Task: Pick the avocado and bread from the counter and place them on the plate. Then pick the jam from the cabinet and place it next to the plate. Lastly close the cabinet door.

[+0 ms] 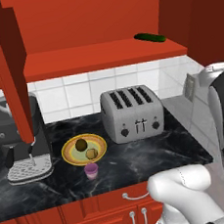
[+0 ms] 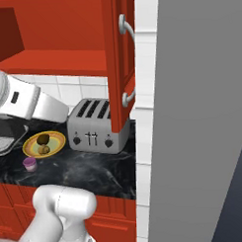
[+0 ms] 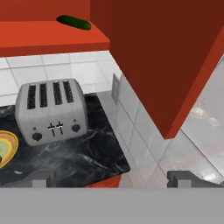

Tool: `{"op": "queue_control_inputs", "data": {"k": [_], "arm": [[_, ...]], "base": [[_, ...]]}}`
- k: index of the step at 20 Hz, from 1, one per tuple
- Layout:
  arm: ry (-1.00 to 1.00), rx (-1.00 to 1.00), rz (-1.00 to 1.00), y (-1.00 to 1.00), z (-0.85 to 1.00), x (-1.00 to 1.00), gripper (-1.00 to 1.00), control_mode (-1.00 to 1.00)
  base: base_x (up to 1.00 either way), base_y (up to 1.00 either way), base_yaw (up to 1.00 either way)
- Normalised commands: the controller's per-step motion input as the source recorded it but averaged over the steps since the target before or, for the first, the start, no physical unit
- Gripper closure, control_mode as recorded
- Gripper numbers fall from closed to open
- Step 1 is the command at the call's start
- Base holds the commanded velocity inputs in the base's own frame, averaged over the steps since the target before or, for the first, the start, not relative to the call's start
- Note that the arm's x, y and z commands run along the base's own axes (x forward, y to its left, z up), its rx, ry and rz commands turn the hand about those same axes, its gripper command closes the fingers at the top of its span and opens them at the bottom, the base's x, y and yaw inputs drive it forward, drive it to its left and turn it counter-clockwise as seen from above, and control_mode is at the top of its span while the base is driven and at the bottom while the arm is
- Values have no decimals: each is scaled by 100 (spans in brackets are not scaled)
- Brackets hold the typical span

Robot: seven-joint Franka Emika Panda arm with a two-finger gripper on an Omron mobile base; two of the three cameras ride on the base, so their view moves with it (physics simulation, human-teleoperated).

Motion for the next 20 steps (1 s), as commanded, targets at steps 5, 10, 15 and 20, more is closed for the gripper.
{"op": "queue_control_inputs", "data": {"k": [5, 10, 15, 20], "arm": [[7, -1, -5, -37, 16, -5, -100, -100], [4, -1, -3, -49, 0, 1, -100, -100], [0, 0, -1, -57, -6, 1, -100, -100], [0, 0, 0, -43, -20, 26, -100, -100]], "base": [[0, 0, 0], [0, 0, 0], [0, 0, 0], [0, 0, 0]]}}
